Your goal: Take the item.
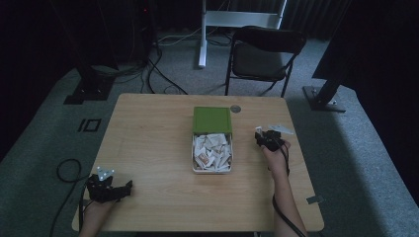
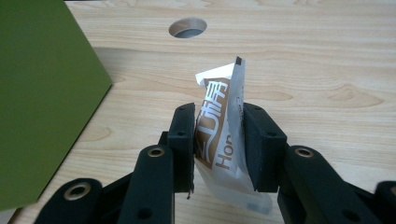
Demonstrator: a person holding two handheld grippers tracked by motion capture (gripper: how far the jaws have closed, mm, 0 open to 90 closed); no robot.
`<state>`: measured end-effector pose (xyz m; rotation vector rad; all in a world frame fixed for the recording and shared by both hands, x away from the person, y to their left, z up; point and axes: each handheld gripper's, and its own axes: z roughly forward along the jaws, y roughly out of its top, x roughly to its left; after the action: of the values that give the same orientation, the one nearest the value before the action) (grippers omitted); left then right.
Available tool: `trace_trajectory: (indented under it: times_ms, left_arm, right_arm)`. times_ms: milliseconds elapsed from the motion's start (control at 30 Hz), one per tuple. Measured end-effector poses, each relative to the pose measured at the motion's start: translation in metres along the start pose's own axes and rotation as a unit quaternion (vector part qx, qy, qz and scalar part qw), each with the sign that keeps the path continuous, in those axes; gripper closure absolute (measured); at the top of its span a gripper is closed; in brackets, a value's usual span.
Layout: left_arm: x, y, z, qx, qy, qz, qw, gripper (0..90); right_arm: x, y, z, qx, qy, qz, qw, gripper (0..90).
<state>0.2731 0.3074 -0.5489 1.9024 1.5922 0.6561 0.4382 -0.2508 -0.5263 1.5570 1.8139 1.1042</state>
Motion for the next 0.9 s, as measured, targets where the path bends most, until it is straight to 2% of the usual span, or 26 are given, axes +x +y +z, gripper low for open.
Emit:
trace_trajectory:
  times_ms: [133, 267, 467, 667, 800, 833, 900]
  left_arm:
    - [0.0, 0.0, 0.0, 0.0, 0.0, 0.0, 1.0, 2.9]
    - [0.0, 0.0, 0.0, 0.0, 0.0, 0.0, 1.0, 2.9]
    - [0.0, 0.0, 0.0, 0.0, 0.0, 0.0, 1.0, 2.9]
    - [0.0, 0.0, 0.0, 0.0, 0.0, 0.0, 1.0, 2.9]
    - [0.0, 0.0, 0.0, 0.0, 0.0, 0.0, 1.0, 2.9]
    - [0.0, 0.0, 0.0, 0.0, 0.0, 0.0, 1.0, 2.9]
    - [0.0, 0.0, 0.0, 0.0, 0.0, 0.0, 1.0, 2.9]
  right_arm:
    - [-0.002, -0.002, 0.006, 0.008, -0.004, 0.001, 1.0, 66.5]
    - [-0.005, -0.003, 0.013, 0.023, -0.022, -0.01, 0.9995, 66.3]
    - [-0.006, -0.003, 0.017, 0.026, -0.023, -0.009, 0.9994, 65.9]
    - [-0.008, -0.005, 0.022, 0.041, -0.027, -0.014, 0.9987, 63.4]
    - [-0.009, -0.005, 0.022, 0.04, -0.023, -0.003, 0.9989, 53.0]
    - [-0.009, -0.005, 0.022, 0.04, -0.023, -0.003, 0.9989, 53.0]
    - [-0.01, -0.004, 0.022, 0.04, -0.015, 0.01, 0.999, 42.7]
